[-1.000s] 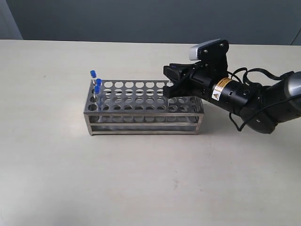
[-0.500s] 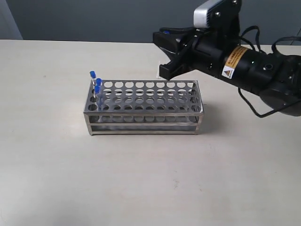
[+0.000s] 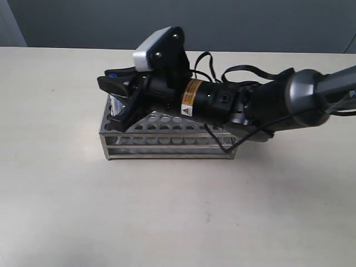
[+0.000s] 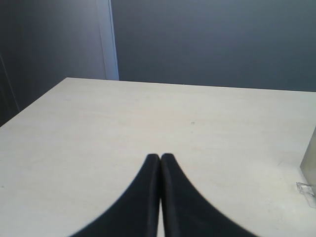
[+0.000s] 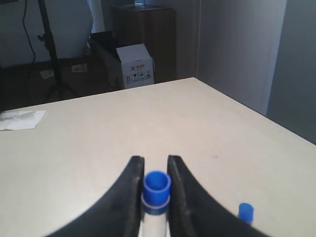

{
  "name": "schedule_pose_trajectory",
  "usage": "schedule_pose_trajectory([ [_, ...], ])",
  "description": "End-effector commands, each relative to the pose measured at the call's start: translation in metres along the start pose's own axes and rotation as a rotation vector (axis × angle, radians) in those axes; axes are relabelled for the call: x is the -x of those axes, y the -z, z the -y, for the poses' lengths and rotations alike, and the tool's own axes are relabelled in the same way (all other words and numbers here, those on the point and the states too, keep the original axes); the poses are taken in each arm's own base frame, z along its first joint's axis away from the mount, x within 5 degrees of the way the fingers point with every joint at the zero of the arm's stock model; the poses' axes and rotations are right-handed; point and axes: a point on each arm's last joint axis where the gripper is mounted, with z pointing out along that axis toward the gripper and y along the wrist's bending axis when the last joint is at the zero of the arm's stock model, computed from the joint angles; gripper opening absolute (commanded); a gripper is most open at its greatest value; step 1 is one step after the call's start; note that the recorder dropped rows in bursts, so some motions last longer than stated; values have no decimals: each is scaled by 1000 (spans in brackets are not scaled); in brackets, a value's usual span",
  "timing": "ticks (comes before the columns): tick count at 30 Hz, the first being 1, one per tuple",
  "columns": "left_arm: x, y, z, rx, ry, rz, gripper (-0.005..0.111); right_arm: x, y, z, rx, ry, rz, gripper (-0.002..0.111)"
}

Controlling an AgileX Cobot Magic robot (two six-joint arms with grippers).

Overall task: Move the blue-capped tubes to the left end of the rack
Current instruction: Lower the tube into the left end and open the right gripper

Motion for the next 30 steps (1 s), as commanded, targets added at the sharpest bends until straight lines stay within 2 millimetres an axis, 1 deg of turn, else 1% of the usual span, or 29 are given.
schedule_pose_trajectory([
  [1, -1, 0, 1, -11, 5, 4, 0, -4, -18, 3, 18, -5, 19, -1],
  [6, -1, 0, 1, -11, 5, 4, 0, -11, -27, 7, 28, -34, 7, -1],
  [14, -1, 0, 1, -11, 5, 4, 0, -37, -33, 11, 12, -57, -71, -1],
  [17, -1, 0, 1, -11, 5, 4, 0, -41, -34, 12, -2, -81, -88, -1],
  [22, -1, 0, 1, -11, 3, 4, 0, -41, -34, 12, -4, -89, -91, -1],
  [24, -1, 0, 1, -11, 3, 4, 0, -43, -34, 13, -12, -94, -107, 8],
  [26, -1, 0, 1, -11, 3, 4, 0, -47, -34, 13, -14, -100, -133, 31],
  [28, -1, 0, 1, -11, 3, 4, 0, -50, -34, 13, -13, -104, -144, 47],
  [30, -1, 0, 1, -11, 3, 4, 0, -50, -34, 13, -12, -104, -142, 49],
])
